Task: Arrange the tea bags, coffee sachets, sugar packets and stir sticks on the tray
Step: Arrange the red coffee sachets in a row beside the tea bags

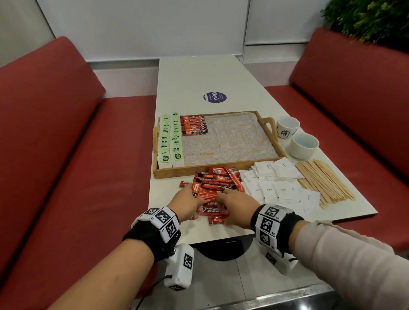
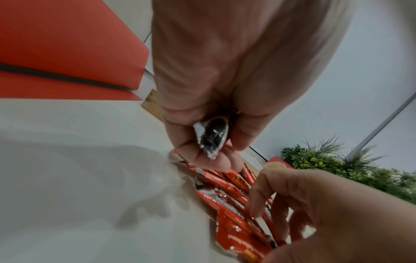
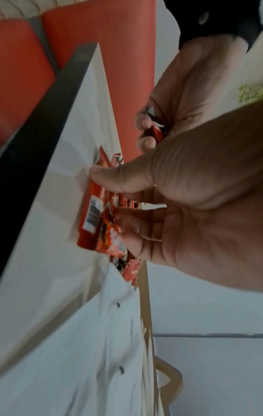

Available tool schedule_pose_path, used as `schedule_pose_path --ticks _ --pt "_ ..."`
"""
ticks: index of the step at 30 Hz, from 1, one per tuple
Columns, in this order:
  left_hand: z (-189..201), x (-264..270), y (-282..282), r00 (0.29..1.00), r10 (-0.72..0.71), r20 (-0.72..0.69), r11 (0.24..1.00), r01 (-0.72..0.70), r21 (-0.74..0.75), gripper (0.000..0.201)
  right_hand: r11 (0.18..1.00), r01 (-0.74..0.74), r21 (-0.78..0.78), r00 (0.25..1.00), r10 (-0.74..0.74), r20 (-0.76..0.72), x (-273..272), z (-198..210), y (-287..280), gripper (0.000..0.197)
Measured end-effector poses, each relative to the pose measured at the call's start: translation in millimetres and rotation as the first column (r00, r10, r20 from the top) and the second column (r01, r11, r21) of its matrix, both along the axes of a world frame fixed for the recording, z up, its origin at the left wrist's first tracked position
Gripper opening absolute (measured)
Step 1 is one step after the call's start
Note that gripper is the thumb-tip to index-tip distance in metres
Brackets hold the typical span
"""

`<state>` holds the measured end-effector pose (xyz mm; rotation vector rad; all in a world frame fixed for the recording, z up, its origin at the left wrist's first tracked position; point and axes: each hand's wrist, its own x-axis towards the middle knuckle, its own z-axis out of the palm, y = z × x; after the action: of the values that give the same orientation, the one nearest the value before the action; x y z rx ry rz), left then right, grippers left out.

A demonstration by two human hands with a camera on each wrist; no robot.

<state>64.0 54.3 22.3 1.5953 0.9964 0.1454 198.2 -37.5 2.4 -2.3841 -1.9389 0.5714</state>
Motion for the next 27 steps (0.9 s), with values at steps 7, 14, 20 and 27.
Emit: schedule_pose_path --ticks 7,14,20,27 --pt "-2 -12 8 0.999 0.026 -0.033 0.999 -0.025 0.040 0.018 0.997 -0.056 0.048 0.995 0.051 0.085 -5 -2 11 0.042" --pt "-5 -16 9 0.998 0.048 -0.028 0.998 -0.047 0.030 0.015 0.990 -0.130 0.060 0.986 0.123 0.113 -9 -1 17 0.031" --pt "-6 -15 16 0.987 0.157 -0.008 0.987 -0.157 0.016 0.010 0.984 -0.161 0.079 0.965 0.140 0.220 -8 -8 21 0.021" --pt "-7 -14 19 0.976 0.218 0.009 0.976 -0.218 -0.012 0.007 0.984 -0.176 0.014 0.949 0.166 0.268 -10 -5 24 0.028"
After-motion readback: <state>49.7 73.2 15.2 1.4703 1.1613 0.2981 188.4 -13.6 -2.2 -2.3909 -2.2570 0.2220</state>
